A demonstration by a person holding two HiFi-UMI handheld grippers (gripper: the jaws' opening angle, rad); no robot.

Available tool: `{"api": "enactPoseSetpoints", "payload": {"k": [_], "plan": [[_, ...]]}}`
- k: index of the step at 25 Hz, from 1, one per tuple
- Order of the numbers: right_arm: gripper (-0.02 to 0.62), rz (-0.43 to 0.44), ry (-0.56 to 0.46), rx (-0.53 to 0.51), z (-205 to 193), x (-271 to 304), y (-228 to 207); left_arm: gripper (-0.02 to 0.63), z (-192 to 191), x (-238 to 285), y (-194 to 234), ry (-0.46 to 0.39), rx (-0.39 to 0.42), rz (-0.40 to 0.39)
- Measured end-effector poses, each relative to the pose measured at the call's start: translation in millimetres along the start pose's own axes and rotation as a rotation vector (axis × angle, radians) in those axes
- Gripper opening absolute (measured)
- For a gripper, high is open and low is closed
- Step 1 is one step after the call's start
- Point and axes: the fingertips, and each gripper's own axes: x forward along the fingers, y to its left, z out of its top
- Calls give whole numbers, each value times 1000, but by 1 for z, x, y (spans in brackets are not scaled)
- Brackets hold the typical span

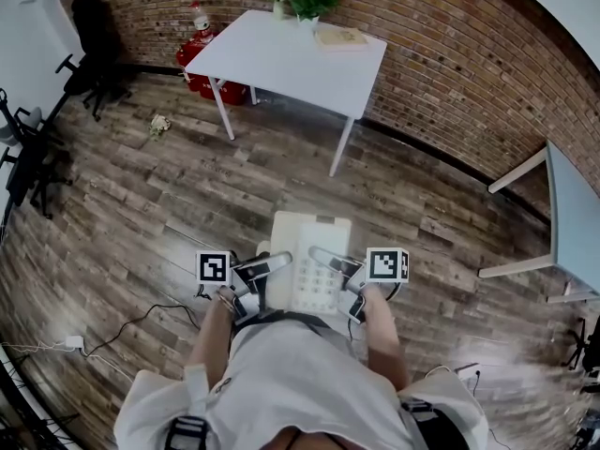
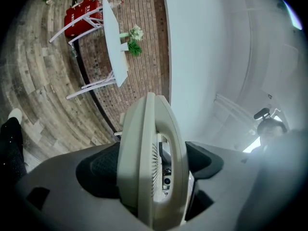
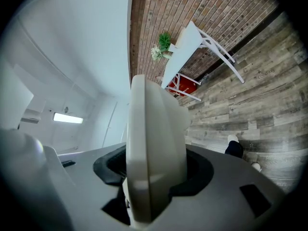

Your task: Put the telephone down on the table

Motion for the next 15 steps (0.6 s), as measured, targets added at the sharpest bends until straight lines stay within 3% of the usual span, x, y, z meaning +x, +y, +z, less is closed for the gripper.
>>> {"api": "enactPoseSetpoints", "payload": {"k": [15], "plan": [[247,-11,-11,9,52,34,-15,410,59,13,23,9,-37,21]]}}
